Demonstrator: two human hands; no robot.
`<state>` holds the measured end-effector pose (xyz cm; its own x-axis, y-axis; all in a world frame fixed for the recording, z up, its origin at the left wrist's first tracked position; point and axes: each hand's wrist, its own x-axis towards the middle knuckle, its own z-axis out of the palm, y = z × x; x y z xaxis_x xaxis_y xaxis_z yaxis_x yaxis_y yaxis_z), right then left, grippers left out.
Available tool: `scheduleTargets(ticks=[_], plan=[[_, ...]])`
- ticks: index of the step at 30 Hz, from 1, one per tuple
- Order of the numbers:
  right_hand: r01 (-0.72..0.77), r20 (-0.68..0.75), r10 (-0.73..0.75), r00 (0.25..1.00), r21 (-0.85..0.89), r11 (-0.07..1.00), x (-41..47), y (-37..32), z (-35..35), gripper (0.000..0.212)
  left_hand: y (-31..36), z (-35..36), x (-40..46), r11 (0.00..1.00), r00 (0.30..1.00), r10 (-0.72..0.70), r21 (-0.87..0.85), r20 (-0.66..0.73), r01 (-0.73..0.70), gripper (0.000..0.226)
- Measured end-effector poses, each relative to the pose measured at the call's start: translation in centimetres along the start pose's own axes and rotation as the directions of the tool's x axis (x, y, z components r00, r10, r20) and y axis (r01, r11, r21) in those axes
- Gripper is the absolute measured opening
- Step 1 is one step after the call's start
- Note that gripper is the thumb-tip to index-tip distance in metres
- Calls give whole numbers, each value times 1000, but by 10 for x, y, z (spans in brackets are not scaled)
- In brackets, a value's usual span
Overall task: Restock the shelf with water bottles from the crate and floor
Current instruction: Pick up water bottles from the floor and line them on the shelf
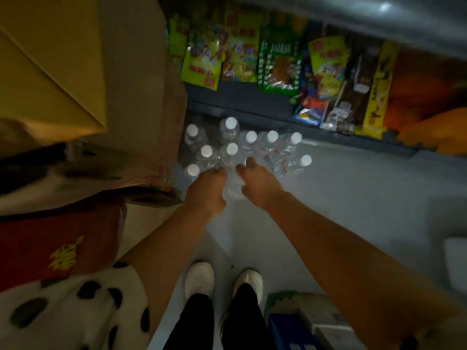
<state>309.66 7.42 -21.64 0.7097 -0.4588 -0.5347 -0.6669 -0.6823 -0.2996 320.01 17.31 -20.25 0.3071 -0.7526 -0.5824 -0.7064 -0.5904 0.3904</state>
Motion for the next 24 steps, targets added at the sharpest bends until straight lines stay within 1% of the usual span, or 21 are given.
scheduleTargets(ticks=[3,6,8,10,11,12,13,14,16,17,21,24], plan=[[92,-18,-92,996,19,996,-45,-10,-84,42,43,-55,-37,990,998,55,-127,-5,-55,52],[175,-41,-173,984,48,983,-99,-29,-187,37,91,-127,-79,969,993,120,-216,-20,-121,49],[242,-75,-239,968,32,970,-138,-46,-262,30,122,-181,-111,952,981,190,-235,-42,-195,57],[307,-127,-305,944,-6,952,-179,-65,-335,25,152,-237,-149,947,972,223,-220,-72,-234,65],[332,-158,-333,930,-31,943,-199,-76,-371,23,165,-263,-169,931,967,243,-262,-76,-255,68],[353,-185,-356,916,-48,934,-220,-87,-405,22,177,-288,-187,893,952,294,-331,-85,-306,72],[372,-210,-376,903,-58,926,-241,-99,-437,22,186,-312,-206,849,932,343,-387,-115,-360,75],[383,-231,-389,892,-72,921,-261,-111,-468,22,194,-335,-223,824,919,366,-408,-145,-393,79],[380,-266,-397,879,-114,918,-301,-137,-525,23,205,-378,-251,804,894,409,-391,-181,-447,85],[380,-282,-399,872,-123,917,-319,-147,-549,23,211,-399,-265,802,884,425,-372,-194,-467,84],[401,-375,-431,821,-160,902,-388,-188,-629,24,246,-482,-335,782,831,480,-292,-281,-551,73],[431,-472,-448,760,-150,890,-427,-212,-671,20,262,-533,-380,780,804,489,-241,-340,-577,61]])
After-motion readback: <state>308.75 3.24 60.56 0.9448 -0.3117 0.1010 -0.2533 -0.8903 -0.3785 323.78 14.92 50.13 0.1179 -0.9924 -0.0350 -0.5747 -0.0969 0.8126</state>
